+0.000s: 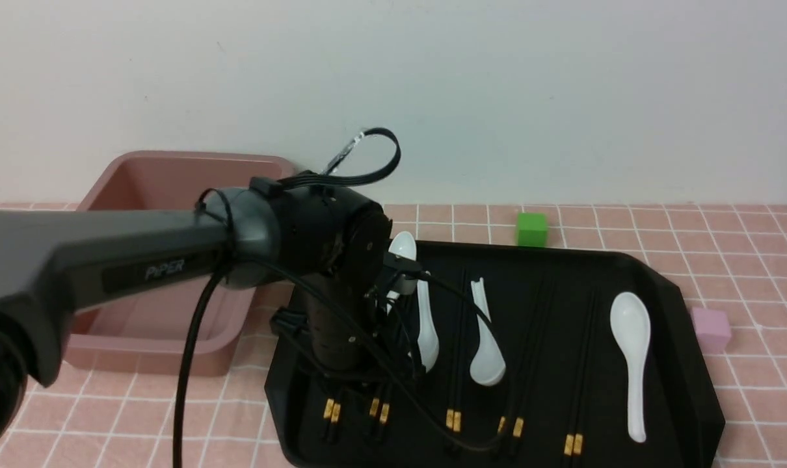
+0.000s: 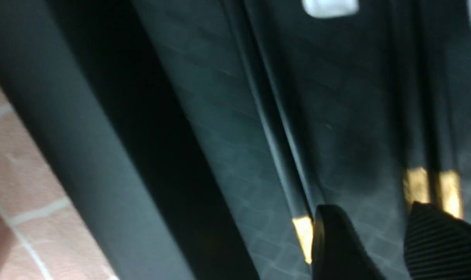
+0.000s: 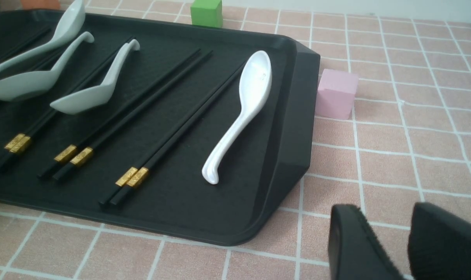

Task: On pink tablecloth take chopsticks from black tray and put them in box.
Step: 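Reach over to the black tray and grasp a pair of chopsticks with the left gripper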

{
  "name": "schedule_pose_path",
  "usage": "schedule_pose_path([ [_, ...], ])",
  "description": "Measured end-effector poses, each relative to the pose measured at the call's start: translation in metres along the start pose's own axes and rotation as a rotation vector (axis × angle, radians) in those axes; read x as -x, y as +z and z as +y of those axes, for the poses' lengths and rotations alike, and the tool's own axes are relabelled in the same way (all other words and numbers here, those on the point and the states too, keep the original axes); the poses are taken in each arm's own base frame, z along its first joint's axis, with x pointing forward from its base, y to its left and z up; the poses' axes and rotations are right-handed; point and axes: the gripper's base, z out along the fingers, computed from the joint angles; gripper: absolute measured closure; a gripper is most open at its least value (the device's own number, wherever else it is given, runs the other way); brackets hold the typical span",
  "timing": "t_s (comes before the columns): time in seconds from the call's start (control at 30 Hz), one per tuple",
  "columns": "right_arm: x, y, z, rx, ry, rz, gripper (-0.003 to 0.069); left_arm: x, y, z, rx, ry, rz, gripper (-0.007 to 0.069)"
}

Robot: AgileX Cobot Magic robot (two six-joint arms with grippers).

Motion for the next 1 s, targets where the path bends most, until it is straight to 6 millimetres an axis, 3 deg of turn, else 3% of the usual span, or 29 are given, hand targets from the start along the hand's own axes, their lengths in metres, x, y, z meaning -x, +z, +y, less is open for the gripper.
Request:
schedule_pose_path([
  [0.63,0.000,0.000,0.000,0.000,0.000,0.000,0.0419,0.007,0.001,0.005,0.038,-0.011,-0.068,0.0336],
  [1.0,0.000,0.000,0.000,0.000,0.000,0.000,0.0419,0.010,0.001,0.018,0.009,-0.079,-0.067,0.0322],
])
